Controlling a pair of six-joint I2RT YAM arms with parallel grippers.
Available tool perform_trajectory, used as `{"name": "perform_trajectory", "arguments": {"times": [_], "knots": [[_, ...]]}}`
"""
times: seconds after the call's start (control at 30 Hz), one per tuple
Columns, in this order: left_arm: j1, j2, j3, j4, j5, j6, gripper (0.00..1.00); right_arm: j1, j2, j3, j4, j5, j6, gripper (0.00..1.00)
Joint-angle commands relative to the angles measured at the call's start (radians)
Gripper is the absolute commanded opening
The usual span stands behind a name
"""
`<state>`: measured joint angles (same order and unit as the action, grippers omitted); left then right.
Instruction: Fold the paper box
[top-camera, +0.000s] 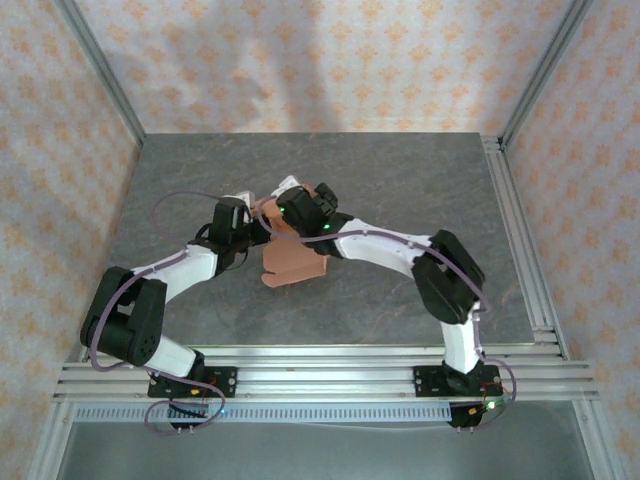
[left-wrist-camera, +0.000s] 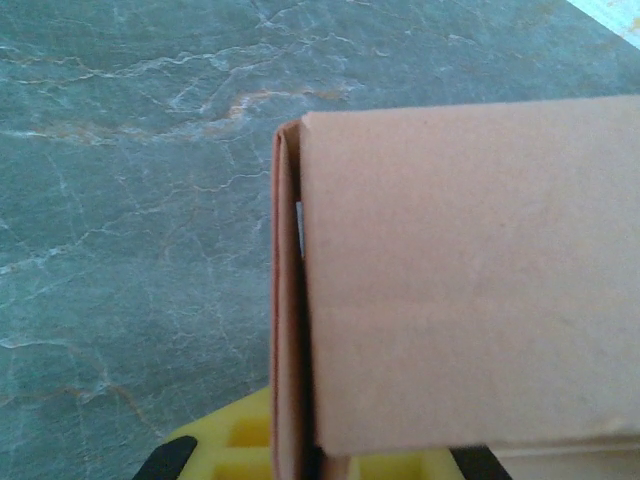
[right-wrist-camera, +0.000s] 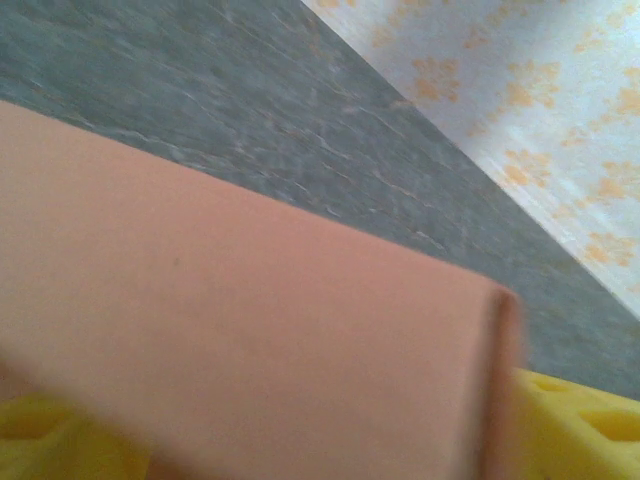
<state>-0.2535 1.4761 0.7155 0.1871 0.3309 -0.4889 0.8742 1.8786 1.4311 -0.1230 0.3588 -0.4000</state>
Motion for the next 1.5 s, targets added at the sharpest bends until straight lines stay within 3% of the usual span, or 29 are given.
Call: {"name": "perform_trajectory", "arguments": {"times": [0.0, 0.23, 0.5, 0.63, 0.87, 1.03, 1.17, 1.33, 1.47], "knots": [[-0.004, -0.021, 0.036, 0.03, 0.024, 0.02, 0.0, -0.032, -0.125, -0.057, -0.043, -0.251, 0.03, 0.86], [-0.004, -0.004, 0.046, 0.035, 0.034, 0.013, 0.0, -0.104, -0.275, -0.187, 0.086, -0.473, 0.141, 0.86], [-0.005, -0.003, 0.05, 0.022, 0.038, 0.015, 0.0, -0.22, -0.373, -0.29, 0.225, -0.843, 0.288, 0.85], [-0.003, -0.004, 0.043, 0.021, 0.041, 0.02, 0.0, -0.269, -0.381, -0.309, 0.206, -0.994, 0.279, 0.84], [-0.001, -0.007, 0.047, 0.006, 0.066, 0.036, 0.0, -0.37, -0.342, -0.271, 0.111, -1.121, 0.2, 0.84], [-0.001, -0.004, 0.05, 0.006, 0.087, 0.035, 0.0, -0.38, -0.259, -0.181, 0.0, -1.214, 0.1, 0.84], [-0.001, -0.002, 0.054, 0.008, 0.102, 0.035, 0.0, -0.379, -0.203, -0.124, -0.036, -1.219, 0.053, 0.82], [-0.002, -0.005, 0.059, -0.003, 0.111, 0.044, 0.0, -0.38, -0.15, -0.054, -0.102, -1.228, 0.036, 0.74], [-0.001, -0.007, 0.058, -0.009, 0.114, 0.047, 0.0, -0.38, -0.142, -0.049, -0.107, -1.227, 0.036, 0.61]]}}
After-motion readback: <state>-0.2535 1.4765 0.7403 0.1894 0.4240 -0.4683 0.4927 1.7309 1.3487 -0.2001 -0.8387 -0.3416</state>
